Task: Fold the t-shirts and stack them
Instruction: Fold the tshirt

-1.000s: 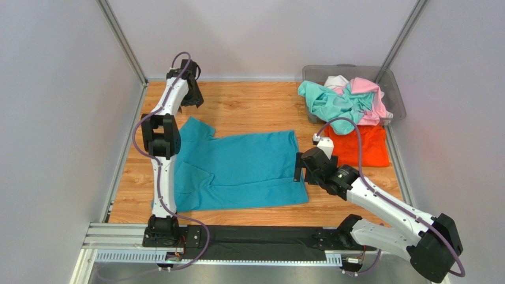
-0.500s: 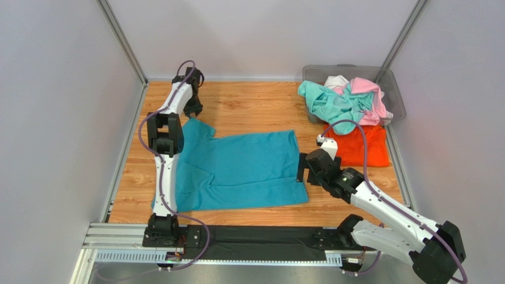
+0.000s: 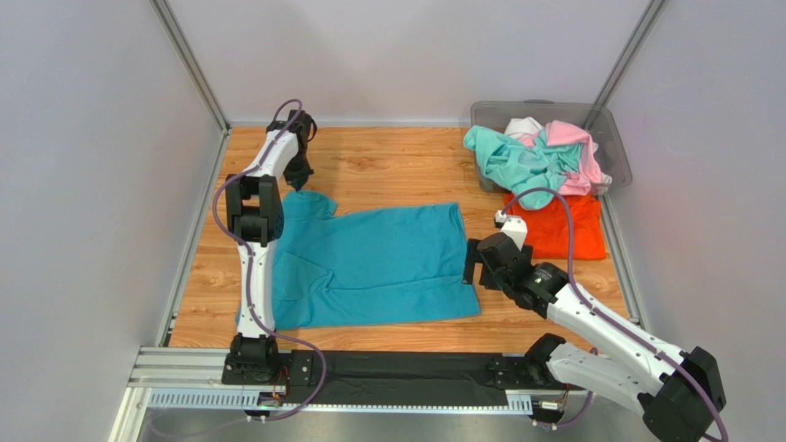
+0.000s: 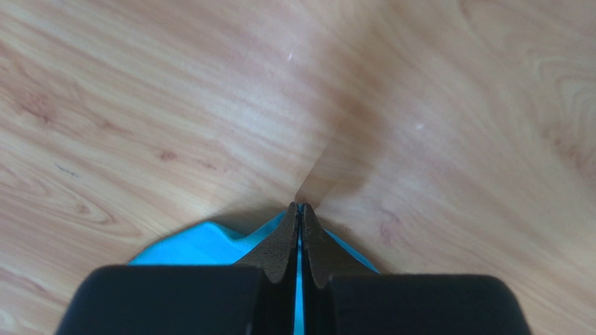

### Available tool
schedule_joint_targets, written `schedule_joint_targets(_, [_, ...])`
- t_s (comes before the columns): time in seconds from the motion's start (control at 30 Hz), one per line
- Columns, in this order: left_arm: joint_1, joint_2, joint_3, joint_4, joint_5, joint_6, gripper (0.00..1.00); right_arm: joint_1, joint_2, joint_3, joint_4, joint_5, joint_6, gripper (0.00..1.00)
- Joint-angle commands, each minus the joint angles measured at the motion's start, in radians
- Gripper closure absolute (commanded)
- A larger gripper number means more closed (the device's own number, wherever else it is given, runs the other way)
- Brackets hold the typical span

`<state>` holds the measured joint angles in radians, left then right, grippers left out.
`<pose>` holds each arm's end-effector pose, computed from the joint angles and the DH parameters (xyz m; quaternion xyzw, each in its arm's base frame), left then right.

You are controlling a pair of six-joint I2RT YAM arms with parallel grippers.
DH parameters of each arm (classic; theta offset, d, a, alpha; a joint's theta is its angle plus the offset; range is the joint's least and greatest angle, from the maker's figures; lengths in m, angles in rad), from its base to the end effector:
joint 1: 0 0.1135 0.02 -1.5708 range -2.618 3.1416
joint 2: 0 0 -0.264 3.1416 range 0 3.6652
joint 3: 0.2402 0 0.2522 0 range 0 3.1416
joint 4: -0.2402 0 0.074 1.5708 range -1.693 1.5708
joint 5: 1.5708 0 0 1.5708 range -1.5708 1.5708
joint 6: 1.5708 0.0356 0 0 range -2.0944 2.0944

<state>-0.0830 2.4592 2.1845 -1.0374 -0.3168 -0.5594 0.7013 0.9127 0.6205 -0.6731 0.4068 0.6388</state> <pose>0.5037 -0.0308 0.1671 -0.2508 0.9468 0.1082 0.1702 0.1398 0.0996 0.2215 0.0310 0.9363 0.0302 0.3486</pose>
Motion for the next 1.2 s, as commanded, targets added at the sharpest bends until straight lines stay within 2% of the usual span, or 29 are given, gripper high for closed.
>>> schedule_joint_targets(0.0, [-0.001, -0.113, -0.048, -0.032, 0.05, -0.011, 1.0, -0.005, -0.002, 0.059, 0.018, 0.018, 0.007, 0.0])
schedule_joint_targets(0.17, [-0.018, -0.302, -0.256, 0.091, 0.084, -0.048, 1.0, -0.005, 0.087, 0.175, 0.044, 0.009, 0.018, 0.0])
schedule_joint_targets(0.27, [-0.021, -0.434, -0.408, 0.152, 0.111, -0.089, 1.0, -0.006, 0.202, 0.28, 0.075, 0.033, 0.012, 0.0])
schedule_joint_targets(0.5, [-0.041, -0.773, -0.797, 0.316, 0.136, -0.114, 1.0, -0.084, 0.611, 0.593, 0.092, 0.043, -0.004, 0.02])
schedule_joint_targets(0.53, [-0.043, -0.804, -0.883, 0.336, 0.153, -0.114, 1.0, -0.1, 0.653, 0.631, 0.089, 0.034, -0.004, 0.04])
schedule_joint_targets(0.7, [-0.046, -0.96, -1.093, 0.421, 0.182, -0.105, 1.0, -0.189, 0.933, 0.863, 0.075, -0.019, -0.039, 0.16])
schedule_joint_targets(0.9, [-0.046, -1.083, -1.206, 0.45, 0.22, -0.102, 1.0, -0.238, 1.215, 1.136, -0.028, 0.023, -0.083, 0.24])
schedule_joint_targets(1.03, [-0.046, -1.118, -1.243, 0.496, 0.199, -0.099, 1.0, -0.269, 1.333, 1.219, -0.034, 0.038, -0.087, 0.29])
schedule_joint_targets(1.17, [-0.046, -1.114, -1.238, 0.49, 0.219, -0.097, 1.0, -0.281, 1.377, 1.243, -0.046, 0.018, -0.076, 0.34])
